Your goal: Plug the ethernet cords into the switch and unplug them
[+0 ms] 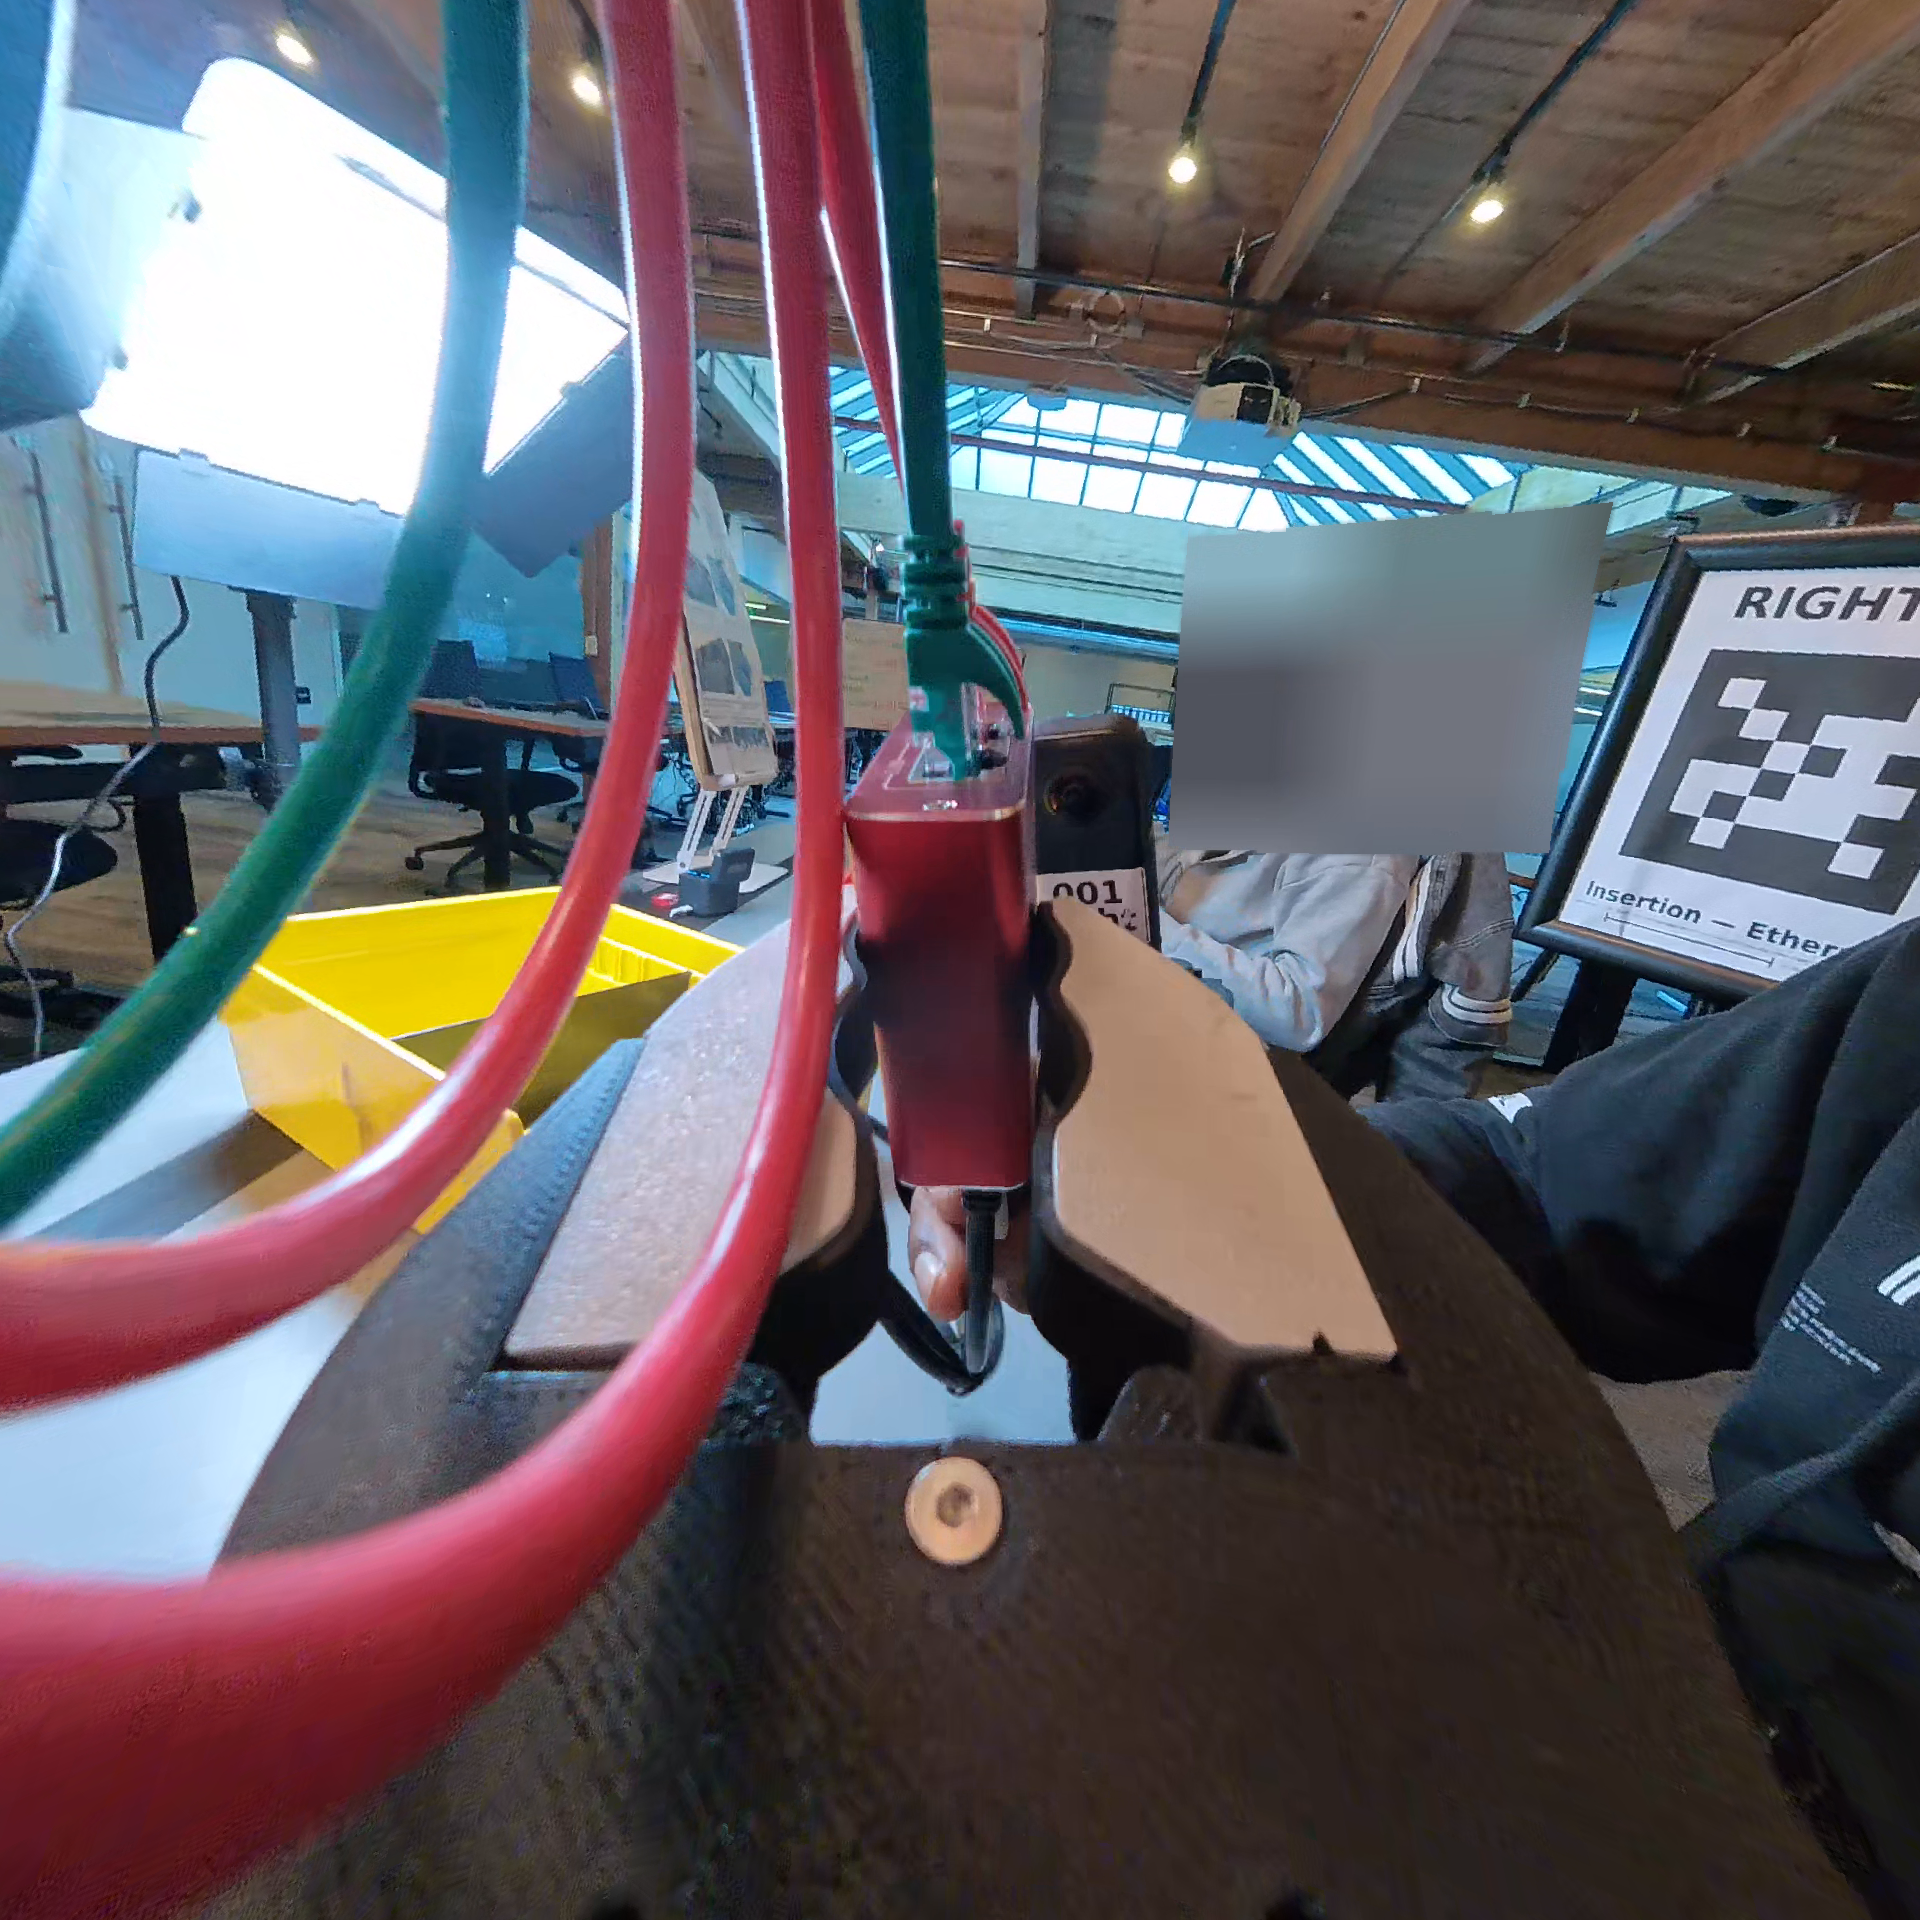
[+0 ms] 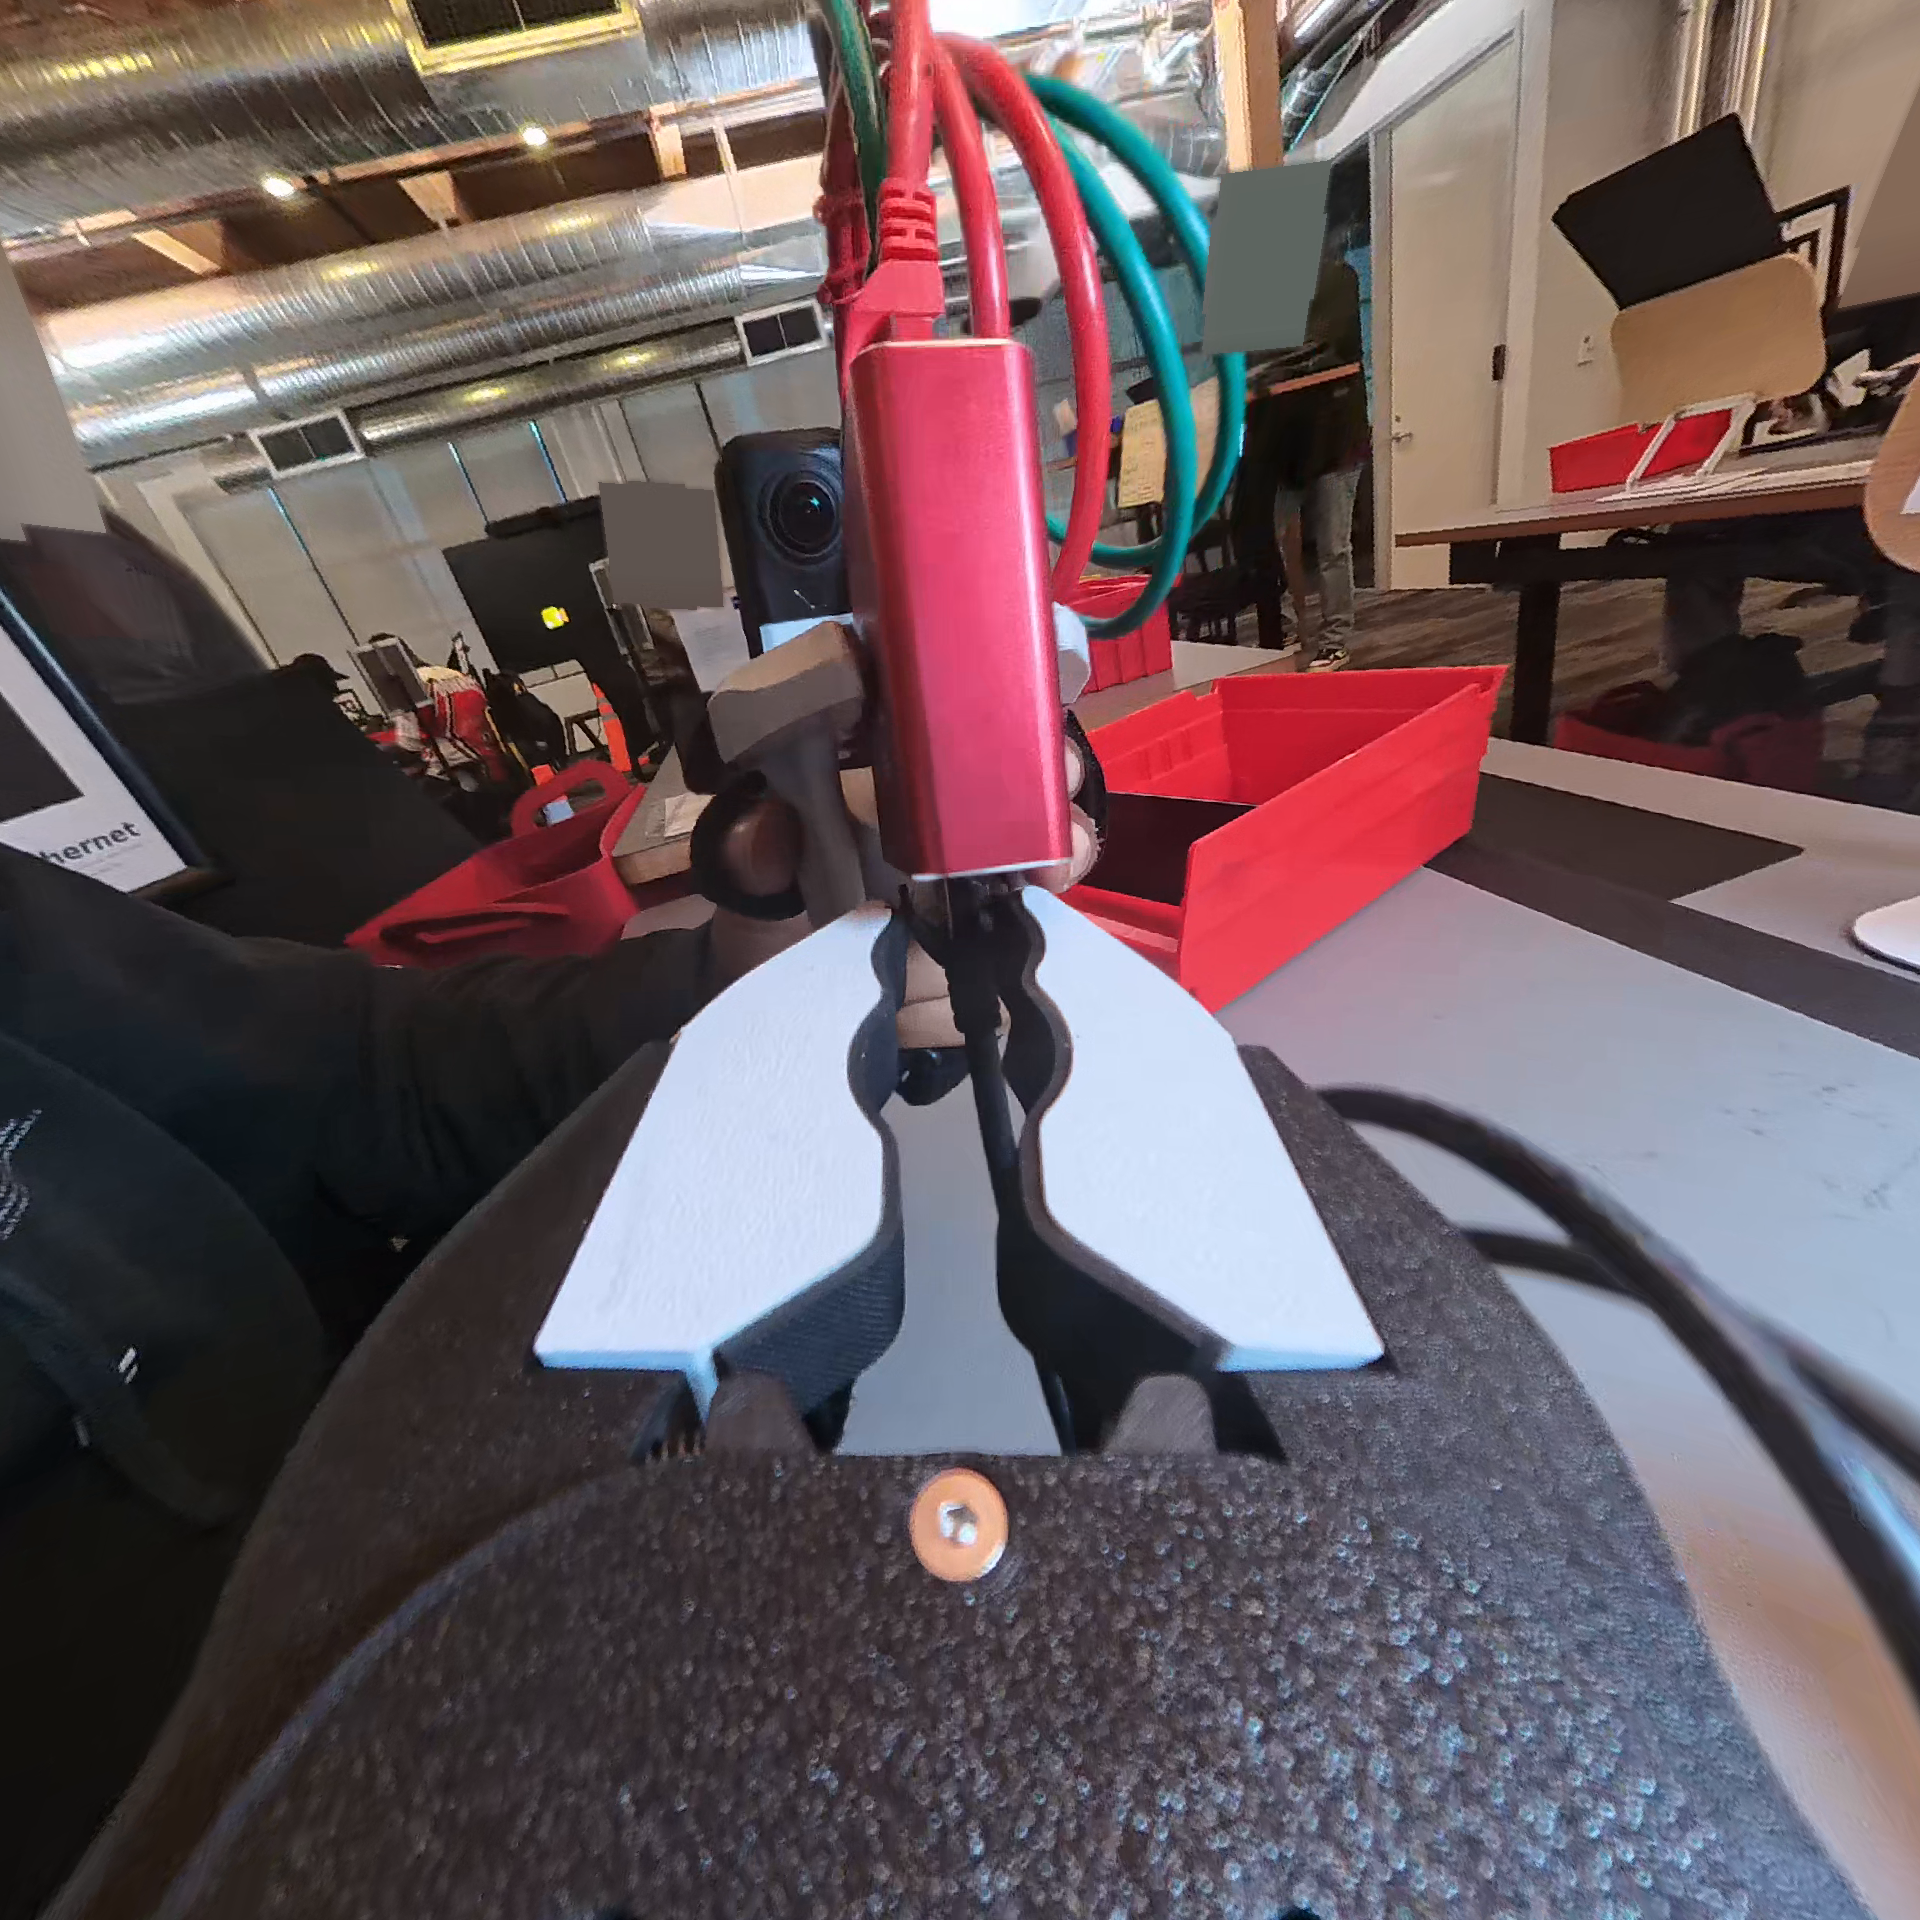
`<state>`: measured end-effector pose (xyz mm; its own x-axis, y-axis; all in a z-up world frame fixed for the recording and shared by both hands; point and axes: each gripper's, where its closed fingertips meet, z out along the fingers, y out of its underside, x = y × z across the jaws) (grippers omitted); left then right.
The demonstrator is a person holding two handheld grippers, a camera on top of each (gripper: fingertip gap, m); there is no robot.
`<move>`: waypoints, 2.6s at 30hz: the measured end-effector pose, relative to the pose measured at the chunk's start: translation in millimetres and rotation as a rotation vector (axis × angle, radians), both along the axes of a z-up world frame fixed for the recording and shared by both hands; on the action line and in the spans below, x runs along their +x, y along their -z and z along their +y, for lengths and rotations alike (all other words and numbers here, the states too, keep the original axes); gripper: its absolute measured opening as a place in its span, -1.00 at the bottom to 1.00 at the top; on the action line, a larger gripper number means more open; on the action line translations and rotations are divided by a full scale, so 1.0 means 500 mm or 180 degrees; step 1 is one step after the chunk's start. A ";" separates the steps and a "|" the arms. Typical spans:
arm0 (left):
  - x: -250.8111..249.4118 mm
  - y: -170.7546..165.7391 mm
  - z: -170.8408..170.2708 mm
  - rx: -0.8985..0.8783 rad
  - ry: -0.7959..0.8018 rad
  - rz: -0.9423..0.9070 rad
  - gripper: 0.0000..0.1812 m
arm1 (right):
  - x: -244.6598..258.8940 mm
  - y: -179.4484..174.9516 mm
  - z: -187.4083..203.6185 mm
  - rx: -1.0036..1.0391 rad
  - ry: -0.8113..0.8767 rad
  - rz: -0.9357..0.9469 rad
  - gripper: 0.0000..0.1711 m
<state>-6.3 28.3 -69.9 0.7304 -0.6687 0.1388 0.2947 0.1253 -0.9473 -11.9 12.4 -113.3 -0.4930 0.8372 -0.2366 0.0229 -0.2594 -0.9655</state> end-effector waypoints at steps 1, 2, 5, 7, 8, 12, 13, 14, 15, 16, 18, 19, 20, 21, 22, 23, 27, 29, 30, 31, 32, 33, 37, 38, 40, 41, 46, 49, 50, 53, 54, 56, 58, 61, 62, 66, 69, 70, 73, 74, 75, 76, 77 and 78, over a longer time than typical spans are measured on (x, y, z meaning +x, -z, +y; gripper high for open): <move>0.001 0.000 -0.001 0.0013 0.0007 0.0008 -0.70 | 0.001 0.000 -0.001 -0.0002 -0.0017 0.0002 -0.82; 0.002 0.000 -0.002 0.0014 0.0033 -0.0005 -0.70 | 0.002 0.000 -0.002 0.0005 -0.0028 -0.0001 -0.82; 0.004 0.000 -0.007 0.0071 0.0087 -0.0019 -0.70 | 0.004 -0.001 -0.006 0.0033 -0.0061 -0.0002 -0.82; 0.006 -0.001 -0.008 0.0108 0.0071 0.0004 -0.70 | 0.006 -0.002 -0.006 -0.0095 -0.0117 -0.0003 -0.83; 0.007 -0.002 -0.009 0.0135 0.0055 0.0021 -0.69 | 0.006 -0.002 -0.006 -0.0161 -0.0129 -0.0002 -0.83; 0.010 -0.008 -0.015 0.0209 0.0002 0.0089 -0.70 | 0.002 -0.007 -0.004 -0.0162 -0.0005 -0.0010 -0.84; 0.011 -0.008 -0.015 0.0233 -0.0025 0.0142 -0.70 | 0.000 -0.006 -0.002 -0.0156 0.0032 -0.0035 -0.84; 0.012 -0.006 -0.014 0.0248 -0.0075 0.0227 -0.70 | -0.003 -0.003 0.001 -0.0158 0.0062 -0.0066 -0.83; 0.013 -0.003 -0.013 0.0252 -0.0115 0.0303 -0.70 | -0.005 0.001 0.003 -0.0194 0.0062 -0.0092 -0.83; 0.015 0.000 -0.012 0.0242 -0.0137 0.0357 -0.70 | -0.007 0.004 0.005 -0.0247 0.0045 -0.0118 -0.84; 0.012 0.007 -0.007 0.0215 -0.0217 0.0438 -0.70 | -0.013 0.013 0.009 -0.0224 0.0095 -0.0151 -0.83; 0.009 0.009 -0.005 0.0208 -0.0262 0.0476 -0.70 | -0.016 0.015 0.012 -0.0188 0.0135 -0.0163 -0.83; 0.006 0.011 -0.002 0.0197 -0.0304 0.0495 -0.70 | -0.019 0.017 0.015 -0.0180 0.0159 -0.0187 -0.83; 0.003 0.013 0.000 0.0171 -0.0343 0.0518 -0.71 | -0.022 0.021 0.017 -0.0176 0.0174 -0.0228 -0.83; -0.001 0.016 0.003 0.0153 -0.0378 0.0549 -0.71 | -0.025 0.024 0.019 -0.0162 0.0202 -0.0267 -0.83; -0.003 0.020 0.004 0.0142 -0.0406 0.0584 -0.70 | -0.027 0.029 0.020 -0.0179 0.0207 -0.0316 -0.82; 0.005 -0.012 -0.017 0.0421 -0.0276 0.0483 -0.71 | -0.040 0.075 0.040 -0.0022 0.0421 -0.0702 -0.84; 0.005 -0.099 -0.063 0.0759 -0.0233 0.0303 -0.70 | -0.037 0.109 0.031 -0.0433 0.0125 -0.0851 -0.84; -0.014 -0.115 -0.062 0.0751 -0.0551 0.0595 -0.71 | -0.028 0.089 0.005 -0.0380 -0.0054 -0.0746 -0.84; -0.039 -0.116 -0.060 0.0657 -0.0744 0.0751 -0.69 | -0.025 0.063 -0.019 -0.0025 -0.0062 -0.0597 -0.84; -0.061 -0.106 -0.059 0.0484 -0.0754 0.0750 -0.67 | -0.023 0.032 -0.040 0.0174 -0.0083 -0.0482 -0.83; -0.081 -0.092 -0.061 0.0344 -0.0734 0.0694 -0.67 | -0.020 0.008 -0.053 0.0294 -0.0124 -0.0442 -0.84; -0.138 -0.028 -0.082 -0.0105 -0.0884 0.0631 -0.69 | 0.011 -0.051 -0.018 0.0753 0.0062 -0.0478 -0.84; -0.145 -0.003 -0.086 -0.0262 -0.0890 0.0626 -0.70 | 0.020 -0.068 0.007 0.0756 0.0154 -0.0489 -0.84; -0.154 0.049 -0.096 -0.0499 -0.0903 0.0586 -0.70 | 0.038 -0.095 0.061 0.0801 0.0307 -0.0617 -0.84; -0.156 0.071 -0.102 -0.0575 -0.0886 0.0530 -0.70 | 0.041 -0.107 0.096 0.0885 0.0473 -0.0663 -0.84; -0.158 0.156 -0.103 -0.0892 -0.0869 0.0438 -0.71 | 0.031 -0.123 0.285 0.1140 0.1044 -0.1172 -0.84; -0.146 0.169 -0.096 -0.0919 -0.0783 0.0455 -0.72 | 0.013 -0.090 0.402 0.1133 0.1274 -0.1546 -0.84; -0.143 0.171 -0.095 -0.0918 -0.0758 0.0434 -0.71 | 0.006 -0.073 0.436 0.1018 0.1293 -0.1625 -0.84; -0.133 0.180 -0.093 -0.0927 -0.0722 0.0477 -0.72 | -0.009 -0.003 0.531 0.0795 0.1383 -0.1871 -0.84; -0.132 0.185 -0.092 -0.0942 -0.0729 0.0507 -0.72 | -0.011 0.021 0.559 0.0801 0.1439 -0.1924 -0.84; -0.127 0.191 -0.091 -0.0964 -0.0724 0.0538 -0.72 | -0.012 0.068 0.597 0.0802 0.1464 -0.2075 -0.84; -0.123 0.196 -0.089 -0.0987 -0.0708 0.0546 -0.72 | -0.009 0.105 0.621 0.0979 0.1501 -0.2271 -0.79; -0.118 0.204 -0.086 -0.1044 -0.0656 0.0516 -0.72 | -0.009 0.095 0.626 0.1330 0.1591 -0.2239 -0.58; -0.117 0.207 -0.085 -0.1067 -0.0633 0.0495 -0.72 | -0.010 0.076 0.620 0.1369 0.1624 -0.2168 -0.55; -0.109 0.215 -0.082 -0.1154 -0.0520 0.0452 -0.72 | -0.025 -0.013 0.505 0.1343 0.1361 -0.1561 -0.52; -0.095 0.227 -0.084 -0.1282 -0.0401 0.0515 -0.71 | -0.031 -0.017 0.320 0.1242 0.0604 -0.1259 -0.52; -0.089 0.234 -0.085 -0.1360 -0.0350 0.0551 -0.71 | -0.028 -0.005 0.255 0.1232 0.0326 -0.1203 -0.52; -0.064 0.262 -0.092 -0.1669 -0.0114 0.0674 -0.71 | -0.017 0.058 0.087 0.1302 -0.0336 -0.1189 -0.49; -0.054 0.272 -0.094 -0.1762 -0.0031 0.0722 -0.71 | -0.016 0.085 0.045 0.1355 -0.0491 -0.1231 -0.46; -0.045 0.281 -0.097 -0.1833 0.0038 0.0775 -0.71 | -0.015 0.113 0.010 0.1399 -0.0631 -0.1298 -0.44; -0.034 0.286 -0.099 -0.1862 0.0111 0.0831 -0.70 | -0.017 0.139 -0.020 0.1432 -0.0746 -0.1367 -0.43; -0.023 0.288 -0.103 -0.1869 0.0189 0.0875 -0.70 | -0.020 0.161 -0.042 0.1442 -0.0819 -0.1402 -0.44; -0.014 0.289 -0.106 -0.1869 0.0241 0.0908 -0.70 | -0.021 0.180 -0.061 0.1434 -0.0920 -0.1452 -0.49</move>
<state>-13.6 -24.5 -214.2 0.7464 -0.5918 0.3043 0.0096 -0.4477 -0.8941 -22.5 -18.3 -203.6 -0.6446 0.7527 -0.1336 0.4588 0.2411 -0.8552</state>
